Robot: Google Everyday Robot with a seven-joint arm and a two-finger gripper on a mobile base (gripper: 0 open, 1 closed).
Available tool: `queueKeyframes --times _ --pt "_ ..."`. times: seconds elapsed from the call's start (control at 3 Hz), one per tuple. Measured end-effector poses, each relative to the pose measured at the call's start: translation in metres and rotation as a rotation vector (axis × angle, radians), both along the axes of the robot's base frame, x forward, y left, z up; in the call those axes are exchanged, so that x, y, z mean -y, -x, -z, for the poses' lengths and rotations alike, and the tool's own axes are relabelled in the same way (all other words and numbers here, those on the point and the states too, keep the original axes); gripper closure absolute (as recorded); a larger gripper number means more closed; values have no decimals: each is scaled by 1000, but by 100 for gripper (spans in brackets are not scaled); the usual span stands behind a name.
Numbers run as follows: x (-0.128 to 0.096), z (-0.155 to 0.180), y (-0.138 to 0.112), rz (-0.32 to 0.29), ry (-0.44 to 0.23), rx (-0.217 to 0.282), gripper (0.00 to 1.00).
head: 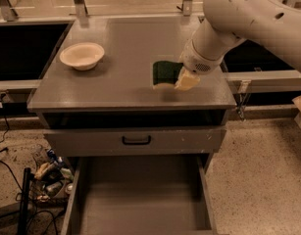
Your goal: Pick sponge from middle drawer and place on counter
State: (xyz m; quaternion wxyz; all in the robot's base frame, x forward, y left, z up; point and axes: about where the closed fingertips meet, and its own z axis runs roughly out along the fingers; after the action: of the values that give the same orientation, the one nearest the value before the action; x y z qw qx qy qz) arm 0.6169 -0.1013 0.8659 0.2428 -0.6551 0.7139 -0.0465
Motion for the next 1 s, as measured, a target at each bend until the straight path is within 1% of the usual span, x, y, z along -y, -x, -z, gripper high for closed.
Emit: queueKeyframes --times 0.33,1.0 --pt "-13 17 -9 -38 16 -55 100" --pt "-31 42 -12 -90 41 -107 100"
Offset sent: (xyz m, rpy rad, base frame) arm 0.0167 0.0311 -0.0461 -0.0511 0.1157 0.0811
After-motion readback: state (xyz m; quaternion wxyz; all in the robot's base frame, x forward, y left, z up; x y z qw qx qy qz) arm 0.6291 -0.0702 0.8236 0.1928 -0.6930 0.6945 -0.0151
